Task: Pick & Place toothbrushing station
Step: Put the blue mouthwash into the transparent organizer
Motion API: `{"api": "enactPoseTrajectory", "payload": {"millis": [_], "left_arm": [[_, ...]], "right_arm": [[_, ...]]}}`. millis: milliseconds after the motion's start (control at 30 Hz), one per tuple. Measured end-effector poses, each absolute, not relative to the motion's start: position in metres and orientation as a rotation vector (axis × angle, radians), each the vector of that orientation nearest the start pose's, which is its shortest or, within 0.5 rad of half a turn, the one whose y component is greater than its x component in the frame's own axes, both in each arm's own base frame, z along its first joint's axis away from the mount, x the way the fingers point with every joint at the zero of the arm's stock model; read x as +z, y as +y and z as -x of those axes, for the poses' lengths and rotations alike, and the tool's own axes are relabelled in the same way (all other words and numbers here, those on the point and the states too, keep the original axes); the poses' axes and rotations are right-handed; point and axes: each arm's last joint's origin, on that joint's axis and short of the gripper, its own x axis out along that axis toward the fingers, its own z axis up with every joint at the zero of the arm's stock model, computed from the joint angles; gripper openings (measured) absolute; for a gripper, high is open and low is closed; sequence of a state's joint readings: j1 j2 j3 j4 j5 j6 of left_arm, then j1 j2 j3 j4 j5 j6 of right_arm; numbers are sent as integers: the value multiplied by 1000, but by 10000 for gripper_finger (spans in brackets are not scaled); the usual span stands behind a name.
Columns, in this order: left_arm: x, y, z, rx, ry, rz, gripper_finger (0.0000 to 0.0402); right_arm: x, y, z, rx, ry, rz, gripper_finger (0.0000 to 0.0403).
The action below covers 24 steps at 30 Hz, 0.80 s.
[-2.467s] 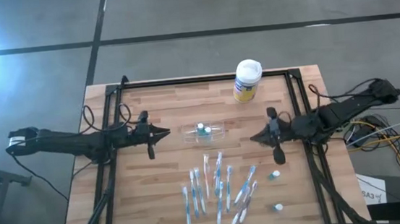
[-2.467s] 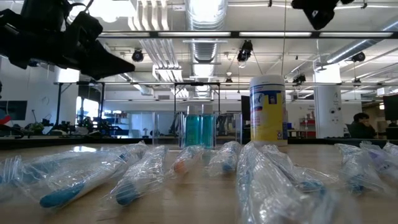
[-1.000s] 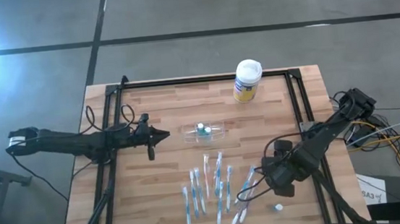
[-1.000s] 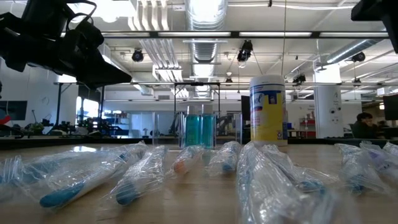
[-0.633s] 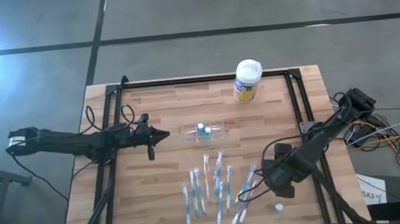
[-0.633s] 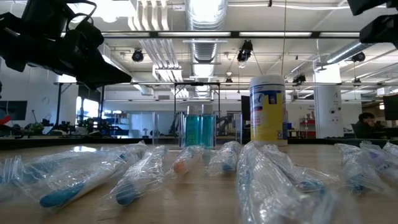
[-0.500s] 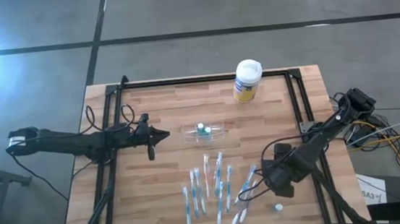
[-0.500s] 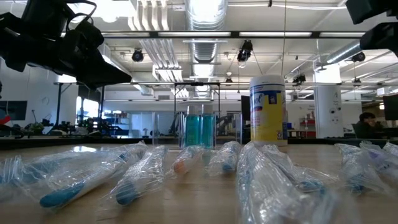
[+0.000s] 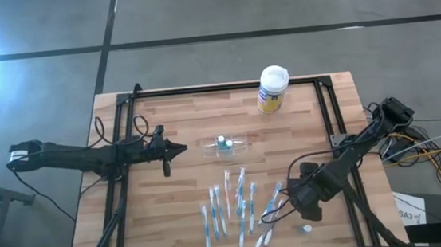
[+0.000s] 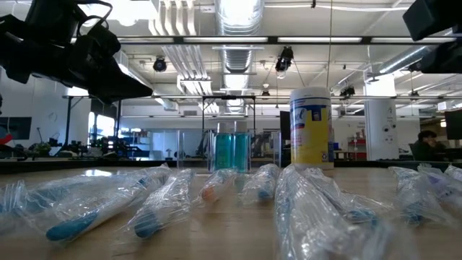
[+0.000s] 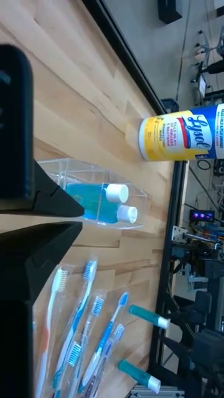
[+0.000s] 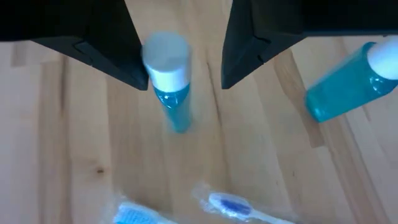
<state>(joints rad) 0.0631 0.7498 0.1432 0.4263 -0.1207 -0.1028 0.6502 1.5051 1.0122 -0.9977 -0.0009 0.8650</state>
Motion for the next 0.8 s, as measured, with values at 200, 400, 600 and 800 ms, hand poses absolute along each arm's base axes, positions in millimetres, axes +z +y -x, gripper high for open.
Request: {"api": "enactPoseTrajectory", "payload": {"millis": [200, 400, 600, 800], "left_arm": [[176, 13, -157, 192, 171, 96, 23], [176, 13, -157, 192, 171, 96, 29], [176, 13, -157, 192, 171, 96, 27], [176, 13, -157, 192, 171, 96, 23]], "right_arm": [[206, 153, -201, -127, 1525, -208, 144], [210, 154, -204, -115, 1511, -210, 94], [211, 154, -204, -116, 1503, -205, 93], [216, 154, -205, -87, 1493, -132, 90]]}}
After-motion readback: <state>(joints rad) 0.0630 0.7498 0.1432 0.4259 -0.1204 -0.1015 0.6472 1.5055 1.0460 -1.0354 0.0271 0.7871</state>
